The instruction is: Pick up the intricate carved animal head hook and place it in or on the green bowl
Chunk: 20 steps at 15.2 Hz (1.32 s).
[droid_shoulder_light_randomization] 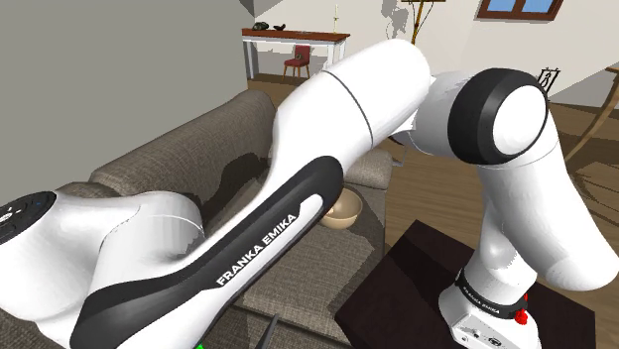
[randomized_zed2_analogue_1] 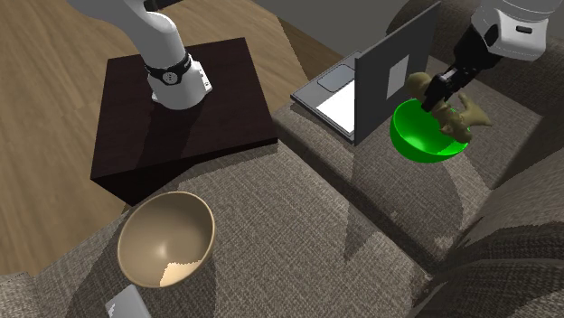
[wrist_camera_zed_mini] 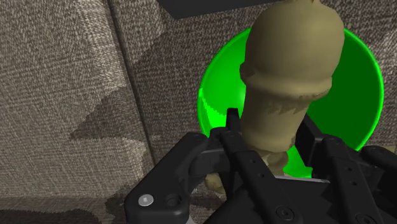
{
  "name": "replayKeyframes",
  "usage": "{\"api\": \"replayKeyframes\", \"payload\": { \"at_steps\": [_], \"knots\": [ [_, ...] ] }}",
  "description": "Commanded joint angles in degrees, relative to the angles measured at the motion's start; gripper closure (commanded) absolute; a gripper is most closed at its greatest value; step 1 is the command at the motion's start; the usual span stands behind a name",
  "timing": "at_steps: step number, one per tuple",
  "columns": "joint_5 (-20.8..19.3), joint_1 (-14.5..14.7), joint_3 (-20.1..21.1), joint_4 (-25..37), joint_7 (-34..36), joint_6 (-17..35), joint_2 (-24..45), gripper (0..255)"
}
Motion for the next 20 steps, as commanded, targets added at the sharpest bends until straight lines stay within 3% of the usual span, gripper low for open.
{"api": "replayKeyframes", "payload": {
  "at_steps": [1, 9, 16, 17, 20],
  "knots": [
    [-0.3, 0.1, -0.2, -0.4, 0.2, 1.0, 0.7, 255],
    [-1.7, 0.6, -1.2, -1.7, 1.1, 5.1, 3.5, 255],
    [-1.7, 0.6, -1.2, -1.7, 1.1, 5.1, 3.5, 255],
    [-1.7, 0.6, -1.2, -1.7, 1.1, 5.1, 3.5, 0],
    [-1.7, 0.6, -1.2, -1.7, 1.1, 5.1, 3.5, 0]
  ]
}}
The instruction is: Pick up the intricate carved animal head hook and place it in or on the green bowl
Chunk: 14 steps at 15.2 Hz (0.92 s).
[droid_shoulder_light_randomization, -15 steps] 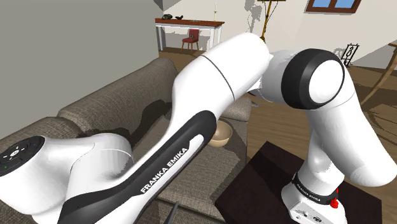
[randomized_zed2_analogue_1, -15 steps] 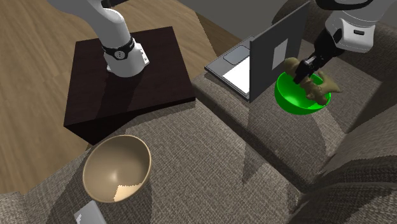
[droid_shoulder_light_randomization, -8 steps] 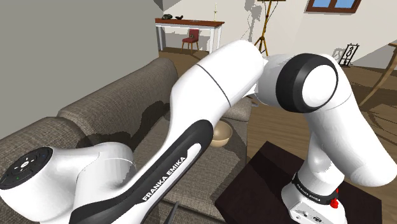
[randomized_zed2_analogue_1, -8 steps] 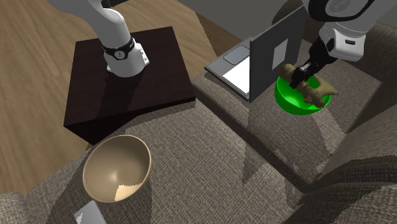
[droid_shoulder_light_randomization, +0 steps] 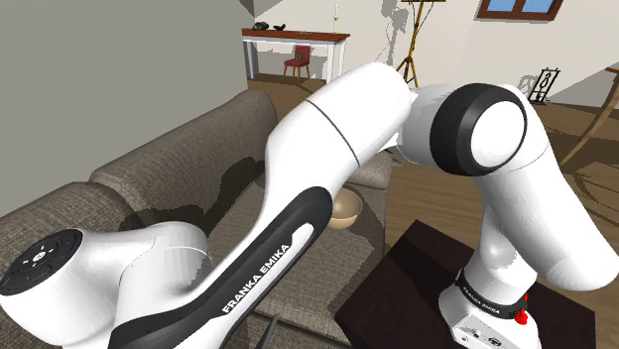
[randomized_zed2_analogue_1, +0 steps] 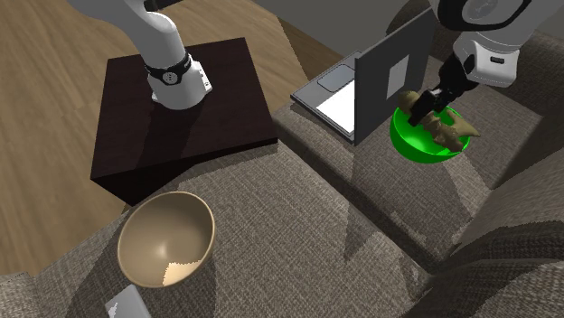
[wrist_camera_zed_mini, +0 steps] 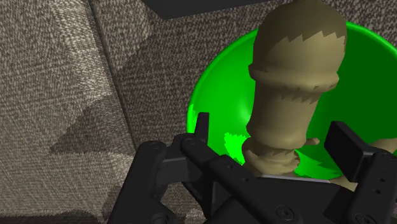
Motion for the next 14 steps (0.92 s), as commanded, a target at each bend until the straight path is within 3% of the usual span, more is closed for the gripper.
{"api": "replayKeyframes", "payload": {
  "at_steps": [1, 6, 14],
  "knots": [
    [0.0, 0.0, 0.0, 0.0, 0.0, 0.0, 0.0, 0],
    [1.5, -0.1, 1.1, 3.0, -1.0, -5.5, -2.8, 0],
    [1.5, -0.1, 1.1, 3.0, -1.0, -5.5, -2.8, 0]
  ]
}}
